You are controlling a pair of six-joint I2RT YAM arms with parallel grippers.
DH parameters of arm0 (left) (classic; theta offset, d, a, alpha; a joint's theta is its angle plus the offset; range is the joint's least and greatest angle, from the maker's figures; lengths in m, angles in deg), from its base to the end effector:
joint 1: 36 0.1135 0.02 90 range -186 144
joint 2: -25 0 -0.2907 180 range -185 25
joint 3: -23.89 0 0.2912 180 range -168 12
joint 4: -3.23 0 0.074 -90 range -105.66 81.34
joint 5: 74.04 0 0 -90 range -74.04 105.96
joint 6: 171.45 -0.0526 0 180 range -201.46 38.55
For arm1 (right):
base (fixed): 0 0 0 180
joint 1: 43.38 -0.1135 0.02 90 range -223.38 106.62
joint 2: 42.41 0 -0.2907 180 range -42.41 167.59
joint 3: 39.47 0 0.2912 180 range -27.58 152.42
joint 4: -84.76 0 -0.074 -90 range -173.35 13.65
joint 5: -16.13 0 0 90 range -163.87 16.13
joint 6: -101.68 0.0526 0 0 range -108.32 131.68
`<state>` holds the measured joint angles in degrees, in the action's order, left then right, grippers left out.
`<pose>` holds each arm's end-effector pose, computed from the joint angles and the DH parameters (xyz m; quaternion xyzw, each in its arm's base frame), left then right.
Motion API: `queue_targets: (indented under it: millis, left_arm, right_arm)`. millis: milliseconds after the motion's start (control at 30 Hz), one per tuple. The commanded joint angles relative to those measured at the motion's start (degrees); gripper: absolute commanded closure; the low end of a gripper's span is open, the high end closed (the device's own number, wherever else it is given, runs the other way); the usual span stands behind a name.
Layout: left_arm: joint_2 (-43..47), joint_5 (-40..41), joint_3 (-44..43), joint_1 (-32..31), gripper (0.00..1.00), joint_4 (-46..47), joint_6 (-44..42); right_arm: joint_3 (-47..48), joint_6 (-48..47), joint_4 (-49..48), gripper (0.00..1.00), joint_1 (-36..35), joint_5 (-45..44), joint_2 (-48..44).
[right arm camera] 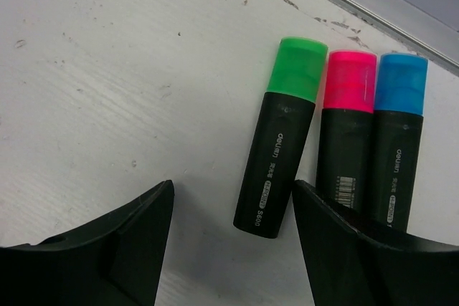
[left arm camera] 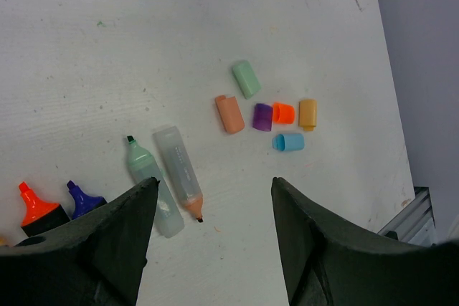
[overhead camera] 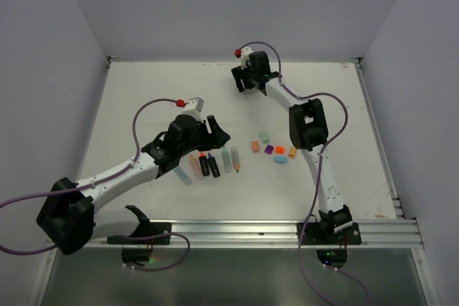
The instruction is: Open the pen caps
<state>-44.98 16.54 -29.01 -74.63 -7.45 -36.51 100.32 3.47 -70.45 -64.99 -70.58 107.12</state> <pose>0.2432 -0.1937 0.2421 -0.0497 0.8546 -0.3411 0.3883 0.6142 0.2465 0.1399 -0.2406 0.8515 0.0795 0.4590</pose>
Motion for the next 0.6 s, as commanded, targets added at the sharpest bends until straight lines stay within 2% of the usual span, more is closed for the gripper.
queue_targets:
  millis: [0, 200, 333, 567]
  left_arm:
    - [1.3, -0.2, -0.9, 0.4, 0.32, 1.9, 0.3]
    - [2.6, -0.2, -0.9, 0.4, 0.32, 1.0, 0.3]
    - [3.0, -0.2, -1.2, 0.4, 0.32, 0.4, 0.2]
    - [4.0, -0.1, -1.1, 0.4, 0.32, -0.2, 0.2]
  right_arm:
    - [0.1, 1.0, -0.1, 0.3, 0.2, 3.6, -0.6]
    - [0.4, 2.9, 0.5, 0.35, 0.5, 3.8, 0.1]
    - [4.0, 4.9, 2.3, 0.37, 0.9, 2.9, 2.0]
    - [7.5, 7.8, 5.7, 0.37, 1.1, 1.1, 3.7]
